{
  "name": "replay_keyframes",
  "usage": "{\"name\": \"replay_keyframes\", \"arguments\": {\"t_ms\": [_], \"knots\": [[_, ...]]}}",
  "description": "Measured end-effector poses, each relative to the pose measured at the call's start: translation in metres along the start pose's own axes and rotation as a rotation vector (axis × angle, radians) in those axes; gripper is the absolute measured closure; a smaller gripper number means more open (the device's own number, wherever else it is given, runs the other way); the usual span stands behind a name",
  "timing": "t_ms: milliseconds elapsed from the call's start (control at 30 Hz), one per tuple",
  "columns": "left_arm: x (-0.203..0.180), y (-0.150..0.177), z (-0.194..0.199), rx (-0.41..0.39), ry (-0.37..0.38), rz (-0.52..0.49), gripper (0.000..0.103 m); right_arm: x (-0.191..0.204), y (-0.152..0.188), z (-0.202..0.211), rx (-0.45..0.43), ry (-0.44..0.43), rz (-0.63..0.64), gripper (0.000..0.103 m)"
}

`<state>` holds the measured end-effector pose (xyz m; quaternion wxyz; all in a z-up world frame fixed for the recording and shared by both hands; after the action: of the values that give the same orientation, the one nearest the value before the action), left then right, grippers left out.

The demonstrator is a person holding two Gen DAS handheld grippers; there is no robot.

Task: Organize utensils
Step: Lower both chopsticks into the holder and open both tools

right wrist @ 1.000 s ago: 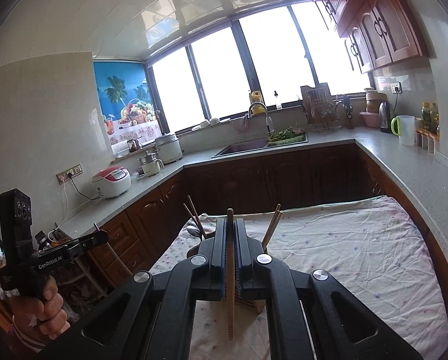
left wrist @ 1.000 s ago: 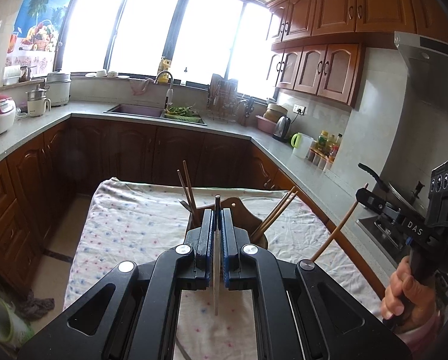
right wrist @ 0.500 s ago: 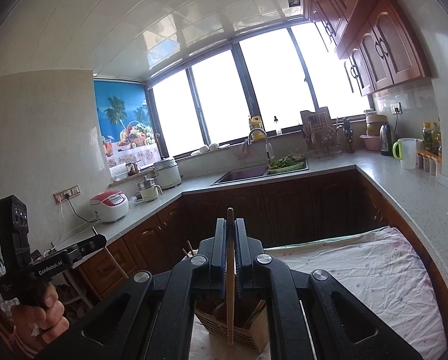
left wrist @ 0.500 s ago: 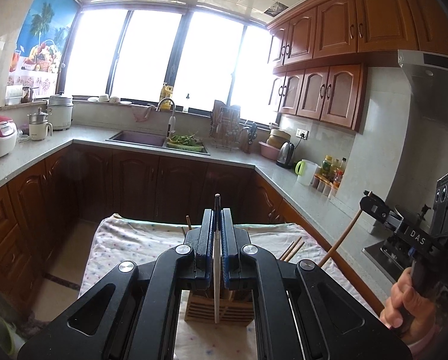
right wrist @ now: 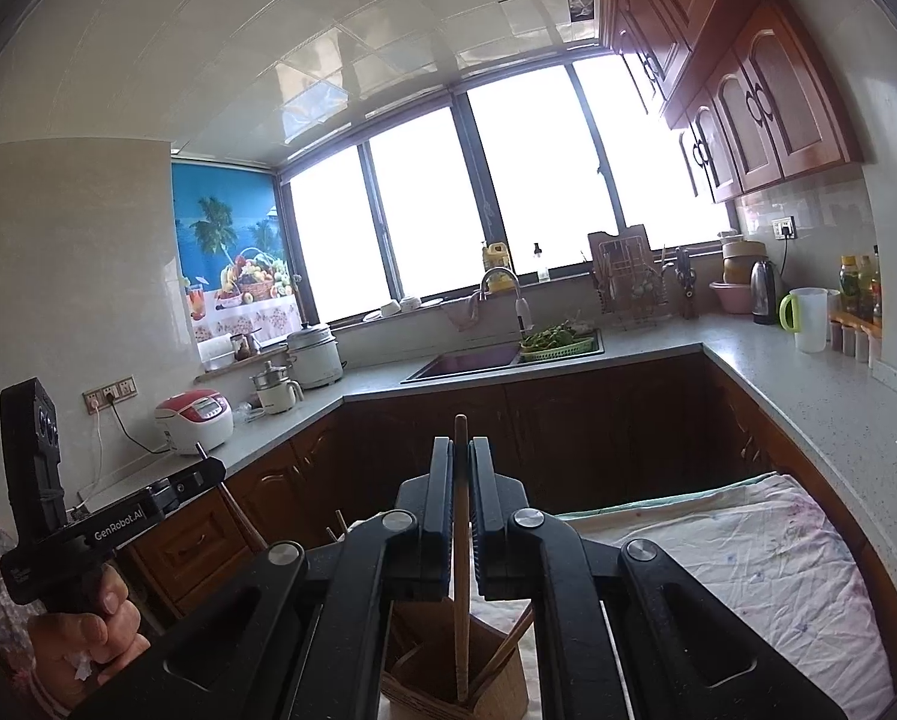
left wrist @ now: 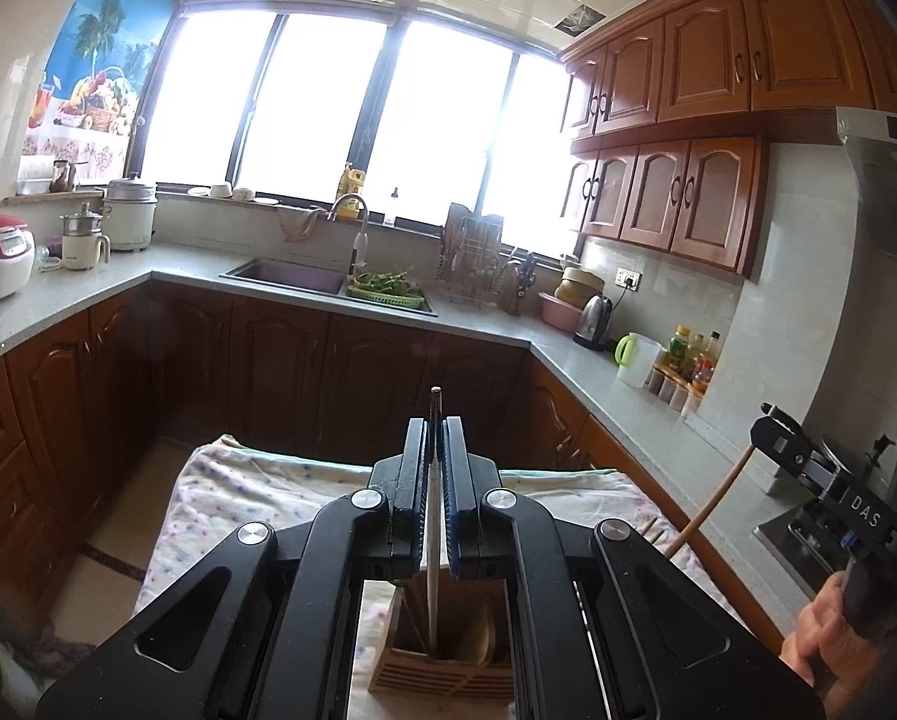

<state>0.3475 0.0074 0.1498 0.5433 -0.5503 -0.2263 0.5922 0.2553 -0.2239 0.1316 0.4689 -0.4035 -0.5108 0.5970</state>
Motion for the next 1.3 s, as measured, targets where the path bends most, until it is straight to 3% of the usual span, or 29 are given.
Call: {"name": "replay_keyframes", "arguments": {"t_ms": [600,1300], "knots": [[0.034,0.071,-0.045,0.157,-0.051,0.077,0.099,-0.010,0.079,-0.041,0.173,-0.030,-0.106,0.098],[0.041,0.076,-0.050,0.178,-0.083,0.089,0.098,-0.018,0.091,-0.046,0.213,-0.009,-0.136,0.097]]}}
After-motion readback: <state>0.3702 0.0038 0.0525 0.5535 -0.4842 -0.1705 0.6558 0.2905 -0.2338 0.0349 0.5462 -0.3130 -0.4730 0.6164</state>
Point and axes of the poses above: each gripper's, at about its wrist camera, not at the fingertips, and z roughly against the way its jaws point, x to its left, y to its underside, the point moved 6 cm from there along -z, roughly the way its jaws point, and after that the axes turned 10 degrees about z, right-handed, at the moved point
